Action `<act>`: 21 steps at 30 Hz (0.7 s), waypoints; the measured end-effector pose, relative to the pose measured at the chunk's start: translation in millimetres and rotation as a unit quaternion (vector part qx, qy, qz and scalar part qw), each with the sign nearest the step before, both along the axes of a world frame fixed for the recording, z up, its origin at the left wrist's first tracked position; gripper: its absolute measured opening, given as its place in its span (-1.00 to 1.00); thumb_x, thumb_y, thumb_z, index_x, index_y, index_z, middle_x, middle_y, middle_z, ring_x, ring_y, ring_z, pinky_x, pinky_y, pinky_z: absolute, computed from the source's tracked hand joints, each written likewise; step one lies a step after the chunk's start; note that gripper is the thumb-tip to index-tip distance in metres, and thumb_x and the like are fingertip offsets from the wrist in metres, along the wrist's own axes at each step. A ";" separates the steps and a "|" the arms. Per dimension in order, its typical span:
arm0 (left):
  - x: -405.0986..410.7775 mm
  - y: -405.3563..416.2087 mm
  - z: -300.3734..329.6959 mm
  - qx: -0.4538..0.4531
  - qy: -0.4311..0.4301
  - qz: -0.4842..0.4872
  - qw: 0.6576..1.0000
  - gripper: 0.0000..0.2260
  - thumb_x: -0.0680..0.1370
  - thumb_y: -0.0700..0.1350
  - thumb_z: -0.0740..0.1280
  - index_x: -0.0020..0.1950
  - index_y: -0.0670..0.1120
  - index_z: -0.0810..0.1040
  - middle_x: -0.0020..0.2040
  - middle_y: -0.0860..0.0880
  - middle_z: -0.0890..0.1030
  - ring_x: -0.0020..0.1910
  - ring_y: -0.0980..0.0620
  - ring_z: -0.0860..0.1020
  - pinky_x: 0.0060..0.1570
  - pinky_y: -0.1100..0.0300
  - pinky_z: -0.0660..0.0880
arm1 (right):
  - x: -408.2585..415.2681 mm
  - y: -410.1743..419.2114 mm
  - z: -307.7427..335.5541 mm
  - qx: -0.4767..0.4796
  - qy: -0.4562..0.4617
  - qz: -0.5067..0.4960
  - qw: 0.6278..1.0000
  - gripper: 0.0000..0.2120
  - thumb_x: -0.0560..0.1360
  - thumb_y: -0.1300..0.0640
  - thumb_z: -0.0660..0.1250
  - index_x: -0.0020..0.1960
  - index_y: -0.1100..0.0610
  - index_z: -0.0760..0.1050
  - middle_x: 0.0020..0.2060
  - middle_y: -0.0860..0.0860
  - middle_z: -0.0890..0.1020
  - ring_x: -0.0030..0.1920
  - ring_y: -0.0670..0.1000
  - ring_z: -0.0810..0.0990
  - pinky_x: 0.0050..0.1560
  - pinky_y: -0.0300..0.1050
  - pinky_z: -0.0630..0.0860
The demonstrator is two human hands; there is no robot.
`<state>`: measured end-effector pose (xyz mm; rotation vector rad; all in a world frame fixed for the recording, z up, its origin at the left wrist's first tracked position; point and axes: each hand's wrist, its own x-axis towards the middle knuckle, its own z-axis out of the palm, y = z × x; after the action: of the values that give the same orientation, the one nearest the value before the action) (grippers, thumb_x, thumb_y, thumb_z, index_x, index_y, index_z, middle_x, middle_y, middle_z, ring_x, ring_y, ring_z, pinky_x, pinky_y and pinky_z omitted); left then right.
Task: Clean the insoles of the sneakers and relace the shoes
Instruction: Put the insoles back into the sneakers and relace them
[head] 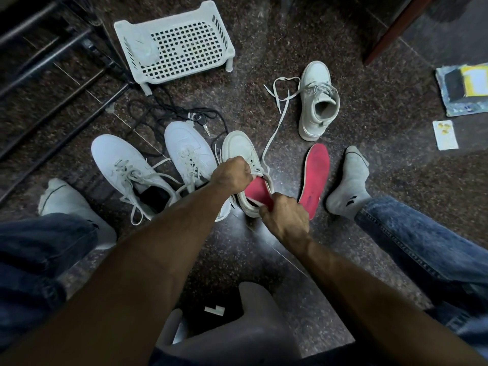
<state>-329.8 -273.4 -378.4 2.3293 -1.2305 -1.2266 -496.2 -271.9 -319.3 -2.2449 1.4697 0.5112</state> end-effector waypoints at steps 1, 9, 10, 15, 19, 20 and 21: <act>-0.4 0.1 0.4 0.001 0.000 0.006 1.000 -0.65 0.45 -0.07 0.36 -0.50 -0.08 0.36 -0.41 -0.11 0.49 -0.20 -0.22 0.61 -0.24 0.14 0.46 | 4.6 -2.5 -2.1 0.003 -0.006 0.005 1.000 -0.66 0.51 -0.06 0.20 0.11 0.17 0.50 0.03 0.16 0.60 0.02 0.26 0.59 -0.09 0.02 0.48; 0.2 -0.1 0.7 0.000 -0.001 0.006 1.000 -0.77 0.45 -0.06 0.35 -0.37 -0.12 0.49 -0.29 -0.08 0.62 -0.22 -0.13 0.60 -0.14 0.07 0.57 | 21.2 -4.9 -12.7 0.043 -0.059 -0.037 0.997 -0.45 0.46 -0.20 0.32 0.30 0.09 0.28 0.17 0.09 0.43 0.04 0.24 0.57 -0.13 0.01 0.41; 0.6 -0.3 -0.1 0.001 -0.001 0.004 1.000 -0.75 0.45 -0.05 0.35 -0.40 -0.12 0.48 -0.31 -0.08 0.61 -0.23 -0.14 0.60 -0.15 0.07 0.58 | 15.0 -4.3 -12.1 0.053 -0.064 -0.056 0.995 -0.42 0.45 -0.25 0.31 0.28 0.08 0.26 0.18 0.08 0.45 0.06 0.24 0.56 -0.10 0.02 0.43; 0.9 -1.1 -0.9 0.004 0.000 -0.001 1.000 -0.72 0.46 -0.06 0.36 -0.41 -0.14 0.48 -0.35 -0.08 0.60 -0.26 -0.12 0.60 -0.17 0.08 0.58 | -22.8 -21.7 -13.7 0.184 -0.008 -0.136 0.973 -0.69 0.48 -0.13 0.32 -0.10 0.14 0.51 -0.17 0.07 0.64 -0.11 0.13 0.62 -0.22 -0.16 0.43; -0.3 0.4 0.6 0.008 -0.001 0.005 1.000 -0.74 0.45 -0.06 0.35 -0.41 -0.11 0.48 -0.32 -0.06 0.61 -0.25 -0.11 0.61 -0.14 0.05 0.59 | -29.2 -21.2 -18.6 0.190 -0.054 -0.159 0.967 -0.64 0.50 0.03 0.36 -0.40 0.13 0.40 -0.48 0.00 0.50 -0.32 0.10 0.54 -0.32 -0.15 0.34; -0.6 0.7 0.5 0.007 -0.001 0.005 1.000 -0.74 0.45 -0.06 0.34 -0.42 -0.11 0.47 -0.32 -0.05 0.61 -0.25 -0.11 0.60 -0.14 0.04 0.59 | -24.6 -21.2 -23.1 0.180 -0.066 -0.167 0.967 -0.64 0.49 0.02 0.37 -0.40 0.14 0.41 -0.46 0.02 0.52 -0.31 0.12 0.55 -0.31 -0.11 0.38; -1.1 1.0 0.0 0.005 -0.002 0.003 1.000 -0.73 0.45 -0.07 0.34 -0.43 -0.11 0.45 -0.32 -0.05 0.60 -0.24 -0.12 0.60 -0.13 0.03 0.59 | -16.8 -22.0 -28.1 0.174 -0.081 -0.182 0.964 -0.66 0.47 0.00 0.38 -0.39 0.15 0.43 -0.43 0.05 0.56 -0.28 0.14 0.58 -0.29 -0.08 0.44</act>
<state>-330.8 -272.4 -378.4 2.3424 -1.2210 -1.2287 -512.9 -294.0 -347.4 -1.6591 1.5251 0.4170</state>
